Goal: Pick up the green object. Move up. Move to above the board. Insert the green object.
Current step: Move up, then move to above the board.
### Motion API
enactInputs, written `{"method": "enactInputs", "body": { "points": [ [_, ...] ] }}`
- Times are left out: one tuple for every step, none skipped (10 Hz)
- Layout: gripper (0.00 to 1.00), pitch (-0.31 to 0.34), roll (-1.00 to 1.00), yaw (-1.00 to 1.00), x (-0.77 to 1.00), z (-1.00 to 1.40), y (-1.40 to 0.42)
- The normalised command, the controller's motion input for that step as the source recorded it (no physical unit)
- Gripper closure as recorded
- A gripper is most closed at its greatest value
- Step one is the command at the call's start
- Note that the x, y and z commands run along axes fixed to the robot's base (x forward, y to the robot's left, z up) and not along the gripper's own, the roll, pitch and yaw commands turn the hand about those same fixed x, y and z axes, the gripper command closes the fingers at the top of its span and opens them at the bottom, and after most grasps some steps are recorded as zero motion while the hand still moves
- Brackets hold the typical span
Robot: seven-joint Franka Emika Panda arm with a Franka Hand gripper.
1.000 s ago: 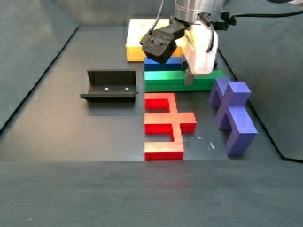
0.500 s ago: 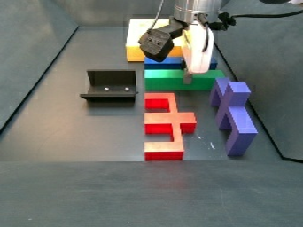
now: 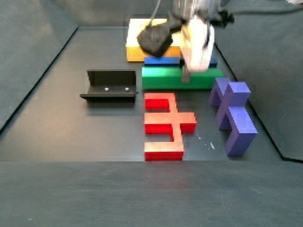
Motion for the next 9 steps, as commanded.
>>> {"method": "enactInputs", "body": {
  "points": [
    [1.0,0.068,0.0,-0.06,-0.05,0.6,-0.05],
    [1.0,0.056,0.02,-0.04,-0.02,0.32,-0.02],
    [1.0,0.0,0.0,0.0,0.0,1.4,0.0],
    [1.0,0.008,-0.01,0.02,-0.01,1.4,0.0],
    [1.0,0.038,0.01,0.01,-0.04,1.4,0.01],
    [1.0,0.006,0.03,0.01,0.0,1.4,0.0],
    [1.0,0.039,0.02,0.01,0.02,1.4,0.0],
    [1.0,0.068,0.01,0.0,0.02,1.4,0.0],
    [1.0,0.076,0.01,0.0,0.01,0.87,0.0]
  ]
}}
